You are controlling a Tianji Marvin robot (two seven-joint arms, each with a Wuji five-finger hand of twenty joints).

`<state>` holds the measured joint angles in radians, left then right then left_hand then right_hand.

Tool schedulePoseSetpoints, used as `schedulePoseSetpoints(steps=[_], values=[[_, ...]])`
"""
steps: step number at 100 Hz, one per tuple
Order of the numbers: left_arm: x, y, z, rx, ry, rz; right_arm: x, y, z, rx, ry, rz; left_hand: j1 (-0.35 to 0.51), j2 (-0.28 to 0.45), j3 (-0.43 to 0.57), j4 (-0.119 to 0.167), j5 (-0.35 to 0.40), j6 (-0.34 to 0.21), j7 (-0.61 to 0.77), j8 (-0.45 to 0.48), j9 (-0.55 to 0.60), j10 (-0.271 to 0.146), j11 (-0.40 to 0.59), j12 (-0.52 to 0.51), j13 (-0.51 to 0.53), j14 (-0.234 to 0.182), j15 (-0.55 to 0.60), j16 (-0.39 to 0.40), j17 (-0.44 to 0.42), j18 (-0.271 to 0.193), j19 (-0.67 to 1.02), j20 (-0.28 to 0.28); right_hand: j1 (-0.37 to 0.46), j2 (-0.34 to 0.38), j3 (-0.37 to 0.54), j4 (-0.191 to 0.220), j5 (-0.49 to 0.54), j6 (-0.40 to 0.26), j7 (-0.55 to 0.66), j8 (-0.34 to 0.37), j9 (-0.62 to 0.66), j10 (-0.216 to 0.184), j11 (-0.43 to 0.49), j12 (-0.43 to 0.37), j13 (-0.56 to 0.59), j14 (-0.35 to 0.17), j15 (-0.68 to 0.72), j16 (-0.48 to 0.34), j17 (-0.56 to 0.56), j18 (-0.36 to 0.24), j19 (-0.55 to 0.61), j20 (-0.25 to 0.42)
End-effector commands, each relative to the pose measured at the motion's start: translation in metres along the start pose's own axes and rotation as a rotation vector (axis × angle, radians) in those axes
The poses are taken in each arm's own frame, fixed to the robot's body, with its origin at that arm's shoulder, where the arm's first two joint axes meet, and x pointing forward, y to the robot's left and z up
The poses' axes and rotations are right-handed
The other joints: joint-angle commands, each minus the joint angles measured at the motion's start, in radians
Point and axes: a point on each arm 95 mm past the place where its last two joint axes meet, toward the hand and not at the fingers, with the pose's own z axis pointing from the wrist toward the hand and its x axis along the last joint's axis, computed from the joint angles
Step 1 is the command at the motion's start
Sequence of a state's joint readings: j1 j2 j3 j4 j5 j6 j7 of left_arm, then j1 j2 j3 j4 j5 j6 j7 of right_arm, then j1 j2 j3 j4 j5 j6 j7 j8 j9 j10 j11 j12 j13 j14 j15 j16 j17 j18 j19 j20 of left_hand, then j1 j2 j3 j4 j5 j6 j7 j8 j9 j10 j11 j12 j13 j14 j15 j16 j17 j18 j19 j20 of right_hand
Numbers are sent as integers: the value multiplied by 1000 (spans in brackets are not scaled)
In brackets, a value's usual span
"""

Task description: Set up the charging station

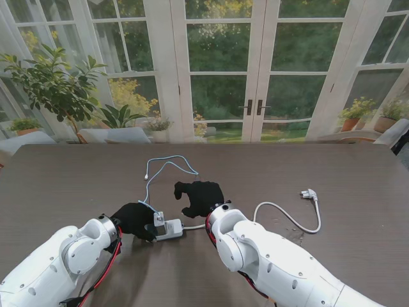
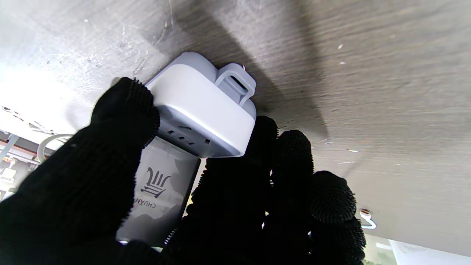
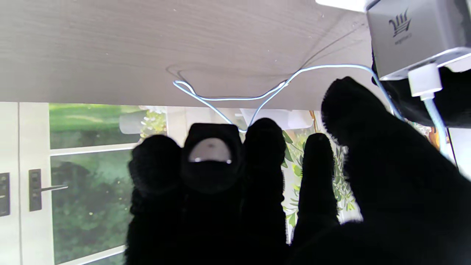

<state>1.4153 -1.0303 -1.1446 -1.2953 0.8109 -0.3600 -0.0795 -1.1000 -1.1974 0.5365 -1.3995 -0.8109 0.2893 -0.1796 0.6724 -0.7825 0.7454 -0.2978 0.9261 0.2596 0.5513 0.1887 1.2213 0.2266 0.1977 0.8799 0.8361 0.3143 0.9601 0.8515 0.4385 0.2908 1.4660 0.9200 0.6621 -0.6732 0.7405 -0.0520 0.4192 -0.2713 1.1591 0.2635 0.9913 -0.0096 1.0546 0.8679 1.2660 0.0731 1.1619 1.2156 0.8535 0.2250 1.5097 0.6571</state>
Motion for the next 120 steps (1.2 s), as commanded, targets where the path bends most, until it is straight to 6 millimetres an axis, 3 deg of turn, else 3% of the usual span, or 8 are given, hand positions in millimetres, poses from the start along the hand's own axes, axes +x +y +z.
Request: schedulePoseSetpoints(steps=[1, 14, 40, 47, 57, 61, 80, 120], values=[[-3, 26, -6, -88, -13, -7, 4, -6, -7, 31, 19, 2, 302, 79, 226, 70, 173, -231, 247, 24, 73, -64, 51, 25, 24, -1, 30, 8, 16, -48, 49, -3, 61, -29, 14, -26, -5, -4, -464, -4, 55, -22, 51, 27, 46, -6, 67, -492, 32, -3, 93, 16], [-2, 26, -5, -89, -12, -6, 6, -12, -13, 54, 32, 15, 300, 80, 224, 69, 173, -231, 247, 24, 72, -65, 51, 25, 24, -2, 31, 8, 16, -47, 49, -3, 88, -36, 43, -17, -5, 0, -468, -7, 131, -19, 75, 38, 48, -17, 180, -440, 94, 5, 134, 11], [-3, 25, -5, -93, -11, -3, 8, -24, -16, 97, 52, 33, 300, 84, 222, 69, 169, -227, 247, 24, 72, -63, 52, 26, 23, -2, 33, 7, 17, -48, 50, -3, 19, -94, 264, 61, 4, -2, -490, -18, 252, -27, 103, 91, 47, -59, 417, -328, 249, 6, 245, -6], [-3, 25, -5, -96, -12, -3, 8, -27, -16, 109, 54, 43, 300, 84, 222, 69, 170, -230, 247, 24, 73, -63, 52, 26, 22, -1, 33, 7, 17, -48, 50, -3, -7, -108, 304, 138, -3, 1, -500, -22, 286, -29, 107, 106, 48, -80, 480, -292, 295, 4, 273, -21], [-3, 25, -5, -99, -12, -4, 9, -32, -16, 130, 56, 56, 300, 85, 221, 69, 168, -225, 247, 24, 73, -62, 53, 27, 23, -2, 34, 7, 18, -48, 51, -3, -21, -79, 277, 347, -5, 9, -509, -29, 337, -38, 118, 127, 48, -102, 557, -243, 312, -44, 344, -2], [-2, 25, -5, -101, -12, -4, 9, -34, -16, 137, 56, 62, 300, 86, 220, 69, 169, -226, 248, 25, 73, -62, 53, 27, 23, -2, 34, 6, 18, -48, 51, -3, -15, -52, 253, 370, -8, 12, -511, -30, 354, -39, 120, 130, 47, -110, 580, -231, 315, -59, 366, 5], [-3, 24, -5, -105, -11, -4, 12, -43, -15, 153, 53, 85, 300, 85, 220, 69, 169, -225, 248, 25, 74, -62, 54, 27, 23, -2, 35, 6, 19, -48, 52, -3, 5, -26, 216, 403, -13, 11, -520, -35, 388, -39, 116, 137, 47, -102, 618, -211, 321, -76, 394, 12], [-4, 24, -7, -115, -13, -2, 17, -54, -14, 177, 62, 81, 300, 85, 222, 70, 168, -226, 247, 25, 74, -63, 54, 27, 25, -2, 36, 5, 21, -50, 53, -3, -7, -29, 203, 442, 12, 3, -528, -39, 440, -56, 101, 141, 48, -150, 654, -180, 336, -157, 469, 39]])
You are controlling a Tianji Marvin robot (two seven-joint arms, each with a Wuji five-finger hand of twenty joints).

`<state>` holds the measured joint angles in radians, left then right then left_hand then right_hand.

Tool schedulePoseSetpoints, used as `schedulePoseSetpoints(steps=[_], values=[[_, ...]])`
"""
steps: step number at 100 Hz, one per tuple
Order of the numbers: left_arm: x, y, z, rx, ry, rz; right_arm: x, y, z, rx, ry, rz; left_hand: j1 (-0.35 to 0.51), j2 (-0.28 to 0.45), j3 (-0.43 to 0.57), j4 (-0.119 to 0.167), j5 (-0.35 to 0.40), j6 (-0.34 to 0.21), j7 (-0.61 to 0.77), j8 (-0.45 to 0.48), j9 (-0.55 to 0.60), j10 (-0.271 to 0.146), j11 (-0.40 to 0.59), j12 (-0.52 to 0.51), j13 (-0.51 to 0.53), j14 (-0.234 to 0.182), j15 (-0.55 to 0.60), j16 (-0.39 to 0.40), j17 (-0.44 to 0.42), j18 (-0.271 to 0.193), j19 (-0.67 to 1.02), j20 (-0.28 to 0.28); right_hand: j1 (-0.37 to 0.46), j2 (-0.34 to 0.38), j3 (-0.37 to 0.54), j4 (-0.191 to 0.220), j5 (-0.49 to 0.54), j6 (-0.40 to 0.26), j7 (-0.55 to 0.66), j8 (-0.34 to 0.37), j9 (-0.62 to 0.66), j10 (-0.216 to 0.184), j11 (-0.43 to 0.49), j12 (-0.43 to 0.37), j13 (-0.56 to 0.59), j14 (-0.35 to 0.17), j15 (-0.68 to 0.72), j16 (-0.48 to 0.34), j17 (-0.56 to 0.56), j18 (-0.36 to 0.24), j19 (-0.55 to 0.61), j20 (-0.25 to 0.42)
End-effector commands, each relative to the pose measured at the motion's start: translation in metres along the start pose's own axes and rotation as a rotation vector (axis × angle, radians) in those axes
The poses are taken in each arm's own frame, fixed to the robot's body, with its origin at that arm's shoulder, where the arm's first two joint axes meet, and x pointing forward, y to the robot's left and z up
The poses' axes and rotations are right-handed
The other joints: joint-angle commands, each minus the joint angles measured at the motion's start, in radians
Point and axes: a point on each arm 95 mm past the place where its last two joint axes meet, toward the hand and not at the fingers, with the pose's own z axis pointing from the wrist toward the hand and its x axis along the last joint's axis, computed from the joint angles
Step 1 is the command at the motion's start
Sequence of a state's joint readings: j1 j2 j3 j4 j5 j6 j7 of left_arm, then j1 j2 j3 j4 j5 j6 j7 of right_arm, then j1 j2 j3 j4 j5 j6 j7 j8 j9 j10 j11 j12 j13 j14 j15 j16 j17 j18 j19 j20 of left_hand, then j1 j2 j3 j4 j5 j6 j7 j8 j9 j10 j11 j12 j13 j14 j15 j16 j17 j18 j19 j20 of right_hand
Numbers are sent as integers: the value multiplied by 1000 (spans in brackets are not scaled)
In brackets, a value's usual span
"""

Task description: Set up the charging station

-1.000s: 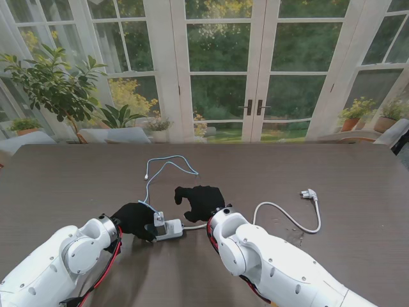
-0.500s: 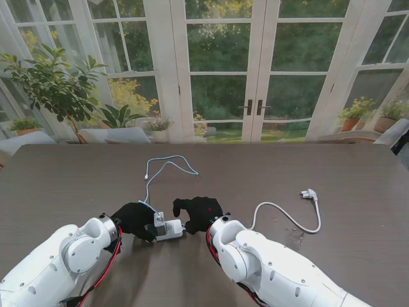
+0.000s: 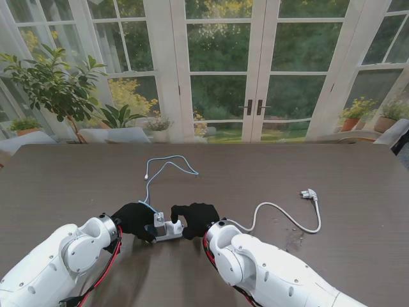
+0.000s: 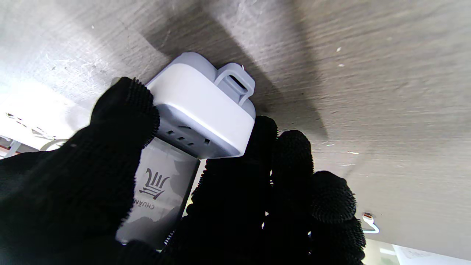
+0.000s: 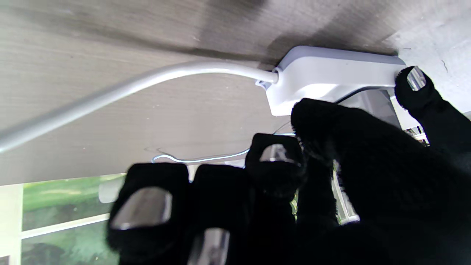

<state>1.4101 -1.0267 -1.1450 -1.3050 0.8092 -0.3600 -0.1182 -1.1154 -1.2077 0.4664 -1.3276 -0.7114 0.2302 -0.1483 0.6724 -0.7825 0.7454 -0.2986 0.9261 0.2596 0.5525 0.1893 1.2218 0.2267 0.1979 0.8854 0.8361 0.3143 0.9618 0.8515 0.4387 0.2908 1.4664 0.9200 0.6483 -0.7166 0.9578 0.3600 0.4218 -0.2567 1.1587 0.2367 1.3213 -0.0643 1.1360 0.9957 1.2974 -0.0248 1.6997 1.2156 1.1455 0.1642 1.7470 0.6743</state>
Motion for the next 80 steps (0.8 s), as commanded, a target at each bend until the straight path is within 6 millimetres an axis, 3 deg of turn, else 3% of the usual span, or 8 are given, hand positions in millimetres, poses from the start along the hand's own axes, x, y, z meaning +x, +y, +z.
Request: schedulePoseSetpoints(steps=[1, 80], values=[[-4, 27, -6, -87, -18, -10, 5, -5, -1, 20, 12, 0, 300, 84, 222, 70, 169, -226, 247, 25, 74, -63, 54, 22, 25, -1, 35, 5, 20, -50, 52, -3, 7, 13, -14, 31, 10, -11, -528, -12, 112, -1, 18, 12, 16, -52, 117, -178, 45, -100, 235, 23], [-4, 28, -8, -91, -22, -15, 10, -15, 7, 93, 5, -21, 300, 84, 221, 70, 169, -222, 247, 24, 76, -62, 55, 22, 26, -2, 37, 4, 22, -51, 54, -5, -9, 38, -21, 44, -73, 5, -554, -25, 104, -27, 19, 14, 19, -101, 110, -154, 48, -140, 247, 28]])
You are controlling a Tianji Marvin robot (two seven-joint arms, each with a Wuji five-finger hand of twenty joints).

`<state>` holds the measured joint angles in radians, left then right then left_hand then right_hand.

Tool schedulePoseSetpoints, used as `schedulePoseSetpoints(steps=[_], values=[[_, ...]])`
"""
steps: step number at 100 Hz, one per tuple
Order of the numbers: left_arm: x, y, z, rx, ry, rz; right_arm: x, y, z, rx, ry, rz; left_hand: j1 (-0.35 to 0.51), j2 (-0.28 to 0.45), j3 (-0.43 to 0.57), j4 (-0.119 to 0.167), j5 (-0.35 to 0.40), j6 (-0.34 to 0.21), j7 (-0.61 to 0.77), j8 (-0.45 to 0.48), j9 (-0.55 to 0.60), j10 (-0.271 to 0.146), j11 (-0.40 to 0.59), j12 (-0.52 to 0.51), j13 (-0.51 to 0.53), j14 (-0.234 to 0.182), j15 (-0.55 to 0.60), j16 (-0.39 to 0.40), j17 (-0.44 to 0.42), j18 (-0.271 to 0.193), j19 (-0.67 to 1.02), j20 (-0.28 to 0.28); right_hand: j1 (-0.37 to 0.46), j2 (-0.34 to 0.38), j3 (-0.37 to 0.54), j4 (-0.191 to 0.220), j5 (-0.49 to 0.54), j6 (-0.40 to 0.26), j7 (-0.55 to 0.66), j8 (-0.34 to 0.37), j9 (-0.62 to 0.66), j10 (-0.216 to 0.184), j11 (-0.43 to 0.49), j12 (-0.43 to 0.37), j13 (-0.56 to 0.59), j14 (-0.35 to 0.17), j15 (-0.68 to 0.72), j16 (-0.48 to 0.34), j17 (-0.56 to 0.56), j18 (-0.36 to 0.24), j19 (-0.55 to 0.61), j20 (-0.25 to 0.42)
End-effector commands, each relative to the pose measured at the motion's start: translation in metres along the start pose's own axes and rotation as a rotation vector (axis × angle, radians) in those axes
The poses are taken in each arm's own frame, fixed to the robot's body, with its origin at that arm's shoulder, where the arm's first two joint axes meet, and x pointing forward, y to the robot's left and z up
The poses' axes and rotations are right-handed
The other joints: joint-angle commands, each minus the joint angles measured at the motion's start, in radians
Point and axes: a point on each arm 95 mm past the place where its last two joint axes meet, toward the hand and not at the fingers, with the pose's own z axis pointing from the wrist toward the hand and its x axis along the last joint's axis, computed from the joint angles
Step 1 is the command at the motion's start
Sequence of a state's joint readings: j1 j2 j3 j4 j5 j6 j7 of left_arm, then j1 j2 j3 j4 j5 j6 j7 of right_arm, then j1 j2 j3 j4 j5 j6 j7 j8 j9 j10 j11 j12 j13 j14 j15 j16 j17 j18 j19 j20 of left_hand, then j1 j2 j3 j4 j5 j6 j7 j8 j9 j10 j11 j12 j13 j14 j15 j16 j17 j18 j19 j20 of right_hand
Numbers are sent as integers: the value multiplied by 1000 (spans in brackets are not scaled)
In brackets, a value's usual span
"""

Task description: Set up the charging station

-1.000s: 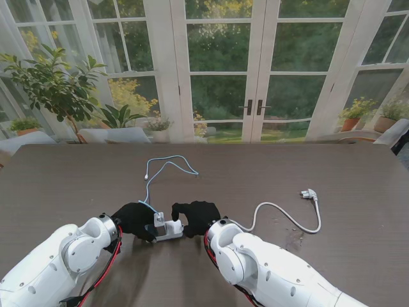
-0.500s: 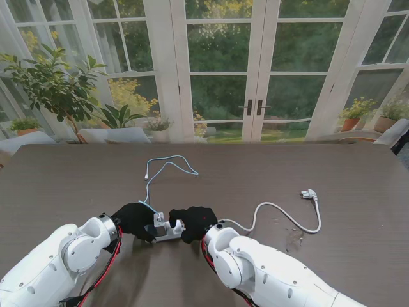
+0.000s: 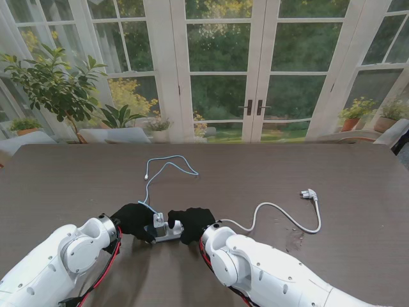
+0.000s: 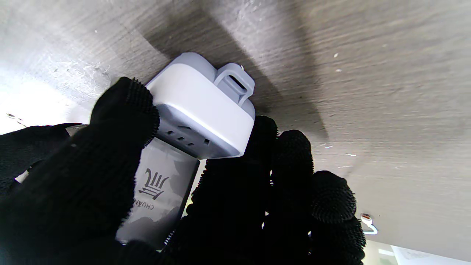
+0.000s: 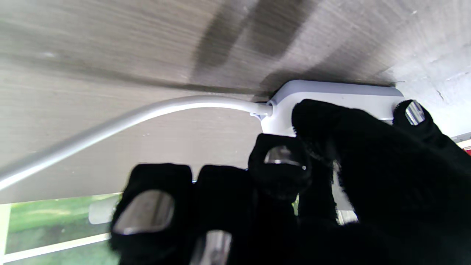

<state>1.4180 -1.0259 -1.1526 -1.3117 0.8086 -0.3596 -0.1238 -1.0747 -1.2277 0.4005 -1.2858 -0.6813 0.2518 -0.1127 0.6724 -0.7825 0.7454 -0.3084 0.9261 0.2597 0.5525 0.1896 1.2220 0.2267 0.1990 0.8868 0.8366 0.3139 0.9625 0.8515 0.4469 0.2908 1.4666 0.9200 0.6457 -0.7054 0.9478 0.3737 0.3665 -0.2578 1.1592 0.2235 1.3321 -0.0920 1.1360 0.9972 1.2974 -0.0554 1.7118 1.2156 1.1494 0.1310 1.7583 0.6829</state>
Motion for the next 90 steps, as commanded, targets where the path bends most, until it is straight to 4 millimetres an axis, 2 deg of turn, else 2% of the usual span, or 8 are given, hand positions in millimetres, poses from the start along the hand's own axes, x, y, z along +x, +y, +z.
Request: schedulePoseSetpoints(steps=[1, 55, 90], values=[[-4, 28, -6, -89, -20, -12, 3, -3, 0, 23, 2, -4, 300, 86, 221, 80, 169, -222, 247, 24, 76, -61, 54, 20, 25, -1, 36, 4, 13, -50, 54, -5, -7, 26, -11, 30, -16, 6, -554, -12, 94, 1, 19, 12, 19, -70, 98, -153, 44, -107, 236, 19], [-5, 28, -7, -86, -22, -10, 4, -16, -2, 62, -26, -50, 298, 84, 222, 78, 169, -221, 248, 25, 77, -62, 54, 20, 26, -2, 36, 3, 14, -50, 54, -4, -51, 55, -4, 28, 23, 23, -556, -17, 96, -17, 17, 5, 21, -104, 92, -144, 43, -120, 223, 16], [-6, 27, -7, -84, -23, -11, 1, -27, -7, 111, -56, -70, 298, 84, 222, 76, 169, -222, 247, 25, 77, -61, 54, 20, 26, -2, 37, 3, 13, -50, 54, -4, -68, 76, -1, 20, 35, 34, -560, -20, 99, -27, 16, 8, 22, -127, 89, -138, 45, -152, 224, 21]])
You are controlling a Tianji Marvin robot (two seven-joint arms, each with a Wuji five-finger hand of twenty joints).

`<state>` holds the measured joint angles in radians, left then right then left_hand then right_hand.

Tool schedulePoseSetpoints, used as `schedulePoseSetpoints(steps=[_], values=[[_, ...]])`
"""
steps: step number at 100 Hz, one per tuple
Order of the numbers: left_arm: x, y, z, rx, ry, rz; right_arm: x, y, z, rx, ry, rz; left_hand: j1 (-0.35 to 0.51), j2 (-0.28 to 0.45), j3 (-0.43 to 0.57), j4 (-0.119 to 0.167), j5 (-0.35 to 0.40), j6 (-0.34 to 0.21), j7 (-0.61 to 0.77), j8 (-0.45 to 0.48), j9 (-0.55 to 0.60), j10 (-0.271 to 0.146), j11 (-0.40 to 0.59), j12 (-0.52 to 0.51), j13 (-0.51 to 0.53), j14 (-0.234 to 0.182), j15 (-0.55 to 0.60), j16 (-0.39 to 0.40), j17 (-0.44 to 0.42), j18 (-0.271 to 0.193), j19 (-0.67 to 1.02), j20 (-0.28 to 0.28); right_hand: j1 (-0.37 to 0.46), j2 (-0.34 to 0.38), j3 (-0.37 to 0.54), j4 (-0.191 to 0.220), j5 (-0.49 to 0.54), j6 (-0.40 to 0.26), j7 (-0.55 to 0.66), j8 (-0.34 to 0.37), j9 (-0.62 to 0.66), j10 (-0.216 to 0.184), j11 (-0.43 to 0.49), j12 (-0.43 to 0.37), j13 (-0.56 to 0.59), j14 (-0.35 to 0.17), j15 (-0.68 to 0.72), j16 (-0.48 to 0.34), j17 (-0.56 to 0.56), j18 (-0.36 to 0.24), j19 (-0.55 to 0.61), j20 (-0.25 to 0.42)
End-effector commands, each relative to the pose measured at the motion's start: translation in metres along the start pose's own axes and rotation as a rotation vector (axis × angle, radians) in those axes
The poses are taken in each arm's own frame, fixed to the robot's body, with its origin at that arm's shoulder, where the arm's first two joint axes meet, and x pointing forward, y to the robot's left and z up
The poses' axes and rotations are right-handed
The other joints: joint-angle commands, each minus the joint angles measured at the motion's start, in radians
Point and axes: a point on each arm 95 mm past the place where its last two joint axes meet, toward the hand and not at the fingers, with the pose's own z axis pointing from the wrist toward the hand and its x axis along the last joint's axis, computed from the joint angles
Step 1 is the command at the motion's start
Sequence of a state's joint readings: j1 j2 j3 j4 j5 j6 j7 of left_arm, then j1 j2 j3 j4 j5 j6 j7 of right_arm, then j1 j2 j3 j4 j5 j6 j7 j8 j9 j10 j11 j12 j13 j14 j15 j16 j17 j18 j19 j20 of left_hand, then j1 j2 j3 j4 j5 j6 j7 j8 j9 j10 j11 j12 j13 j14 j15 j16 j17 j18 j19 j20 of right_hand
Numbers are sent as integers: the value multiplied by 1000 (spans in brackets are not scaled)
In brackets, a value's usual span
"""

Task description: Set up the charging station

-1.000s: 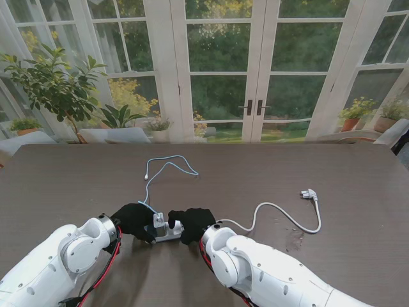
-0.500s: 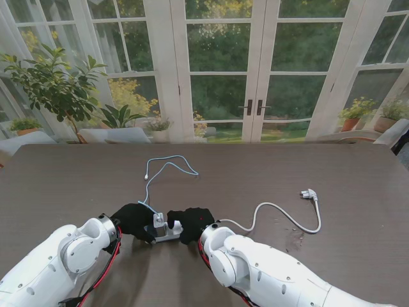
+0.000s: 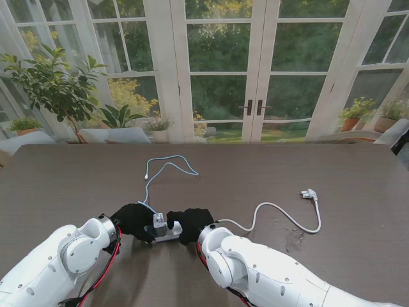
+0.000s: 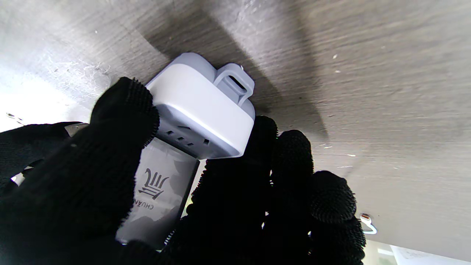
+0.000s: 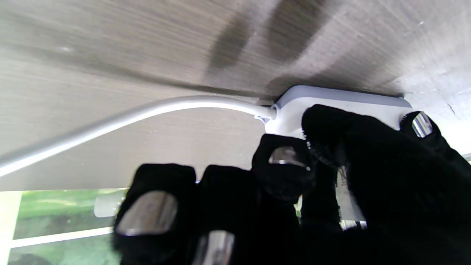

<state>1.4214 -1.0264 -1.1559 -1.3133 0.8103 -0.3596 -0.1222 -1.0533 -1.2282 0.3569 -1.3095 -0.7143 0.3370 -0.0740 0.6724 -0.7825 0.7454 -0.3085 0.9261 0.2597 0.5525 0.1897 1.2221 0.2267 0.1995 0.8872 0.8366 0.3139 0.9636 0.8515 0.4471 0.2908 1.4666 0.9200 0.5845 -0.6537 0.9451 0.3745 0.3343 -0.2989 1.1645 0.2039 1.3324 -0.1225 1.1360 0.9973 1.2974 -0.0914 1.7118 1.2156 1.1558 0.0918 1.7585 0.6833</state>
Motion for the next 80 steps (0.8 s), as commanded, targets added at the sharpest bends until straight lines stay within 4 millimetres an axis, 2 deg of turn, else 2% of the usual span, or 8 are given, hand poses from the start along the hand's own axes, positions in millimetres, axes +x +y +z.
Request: schedulePoseSetpoints(steps=[1, 67, 80], values=[[-5, 27, -7, -86, -22, -10, -5, -29, -6, 89, -18, -8, 297, 85, 221, 76, 169, -222, 247, 25, 77, -61, 54, 19, 26, -2, 36, 3, 13, -50, 54, -4, -6, 25, 2, 19, 68, 76, -565, 0, 99, 3, 16, 8, 22, -91, 89, -138, 39, -113, 224, 21], [-5, 28, -6, -83, -22, -14, -13, -51, -6, 153, -48, -12, 299, 85, 220, 76, 167, -219, 245, 25, 76, -60, 53, 19, 25, -2, 36, 2, 14, -49, 55, -4, -7, 41, 1, 10, 75, 85, -554, 7, 99, -2, 16, 12, 22, -96, 88, -131, 41, -131, 233, 26], [-6, 28, -7, -84, -24, -14, -12, -50, -7, 128, -47, 8, 299, 84, 220, 76, 167, -221, 245, 25, 75, -61, 53, 19, 24, -2, 36, 3, 12, -49, 54, -4, -10, 33, 2, 10, 71, 81, -555, 7, 96, -2, 14, 13, 22, -92, 88, -131, 41, -133, 232, 26]])
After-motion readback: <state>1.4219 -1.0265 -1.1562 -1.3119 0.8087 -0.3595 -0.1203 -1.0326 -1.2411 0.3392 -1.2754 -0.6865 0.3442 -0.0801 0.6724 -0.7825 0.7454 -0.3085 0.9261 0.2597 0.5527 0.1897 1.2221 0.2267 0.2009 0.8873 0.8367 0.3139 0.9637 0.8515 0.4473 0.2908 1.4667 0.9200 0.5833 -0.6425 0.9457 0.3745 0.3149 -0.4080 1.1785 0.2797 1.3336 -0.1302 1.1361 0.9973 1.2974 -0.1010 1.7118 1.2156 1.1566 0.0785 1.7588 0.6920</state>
